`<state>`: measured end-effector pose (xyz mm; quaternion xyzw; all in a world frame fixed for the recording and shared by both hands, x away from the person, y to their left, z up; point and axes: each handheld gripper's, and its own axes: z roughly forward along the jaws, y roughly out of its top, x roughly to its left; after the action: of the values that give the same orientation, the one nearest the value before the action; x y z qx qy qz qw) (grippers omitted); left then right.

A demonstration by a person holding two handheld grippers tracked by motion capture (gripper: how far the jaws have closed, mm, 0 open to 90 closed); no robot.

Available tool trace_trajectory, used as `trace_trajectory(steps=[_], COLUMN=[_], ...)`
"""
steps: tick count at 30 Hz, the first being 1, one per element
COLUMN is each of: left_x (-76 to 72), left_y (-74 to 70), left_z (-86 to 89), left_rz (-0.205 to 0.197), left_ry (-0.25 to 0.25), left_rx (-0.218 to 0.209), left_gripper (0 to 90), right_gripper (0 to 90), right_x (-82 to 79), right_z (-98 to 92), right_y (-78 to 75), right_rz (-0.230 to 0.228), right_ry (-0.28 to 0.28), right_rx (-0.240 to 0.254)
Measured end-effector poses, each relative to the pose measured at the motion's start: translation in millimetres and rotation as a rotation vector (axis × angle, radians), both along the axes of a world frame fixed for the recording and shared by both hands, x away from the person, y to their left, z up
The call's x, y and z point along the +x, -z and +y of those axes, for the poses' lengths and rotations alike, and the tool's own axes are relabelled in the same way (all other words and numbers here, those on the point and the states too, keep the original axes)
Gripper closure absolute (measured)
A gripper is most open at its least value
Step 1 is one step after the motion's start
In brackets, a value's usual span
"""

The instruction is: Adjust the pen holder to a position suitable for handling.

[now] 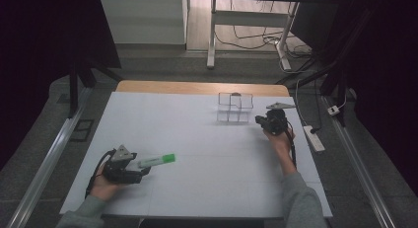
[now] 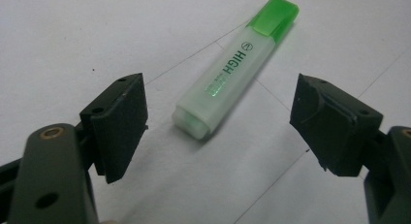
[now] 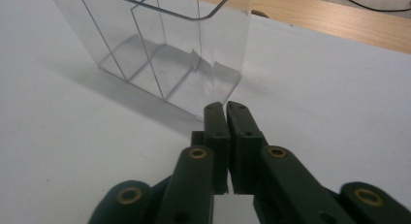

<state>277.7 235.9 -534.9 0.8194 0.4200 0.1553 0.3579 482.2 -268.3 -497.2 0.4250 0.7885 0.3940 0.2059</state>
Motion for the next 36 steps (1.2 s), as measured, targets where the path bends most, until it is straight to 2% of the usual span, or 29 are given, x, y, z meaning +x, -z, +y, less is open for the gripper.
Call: trace_trajectory(steps=[7,11,15,19,29,36], left_x=[0.1,0.4,0.3,1.1,1.0,1.8], left_y=[-0.2,0.0,0.0,0.4,0.3,0.6], left_z=[2.8,3.1,2.9,3.7,3.7,4.2], left_rz=[-0.002,-0.002,-0.002,0.0,-0.001,0.001], left_ry=[0.001,0.004,0.006,0.006,0.009,0.009], left_rx=[-0.012,-0.013,-0.013,-0.013,-0.015,-0.016], left_gripper=[21.5,21.6,21.6,21.6,21.6,21.7], right_gripper=[89.2,89.2,89.2,89.2,89.2,89.2], right_x=[13.2,23.9,33.6,41.1,46.5,47.1], right_z=[-1.4,-3.0,-2.1,3.7,10.4,10.2], right_y=[-3.0,-7.4,-6.8,-3.3,5.6,4.8], right_rz=[-0.005,0.009,0.021,0.032,0.049,0.053], right_ry=[0.027,0.023,0.037,0.039,0.04,0.042], right_rx=[0.011,0.064,0.086,0.079,0.1,0.106])
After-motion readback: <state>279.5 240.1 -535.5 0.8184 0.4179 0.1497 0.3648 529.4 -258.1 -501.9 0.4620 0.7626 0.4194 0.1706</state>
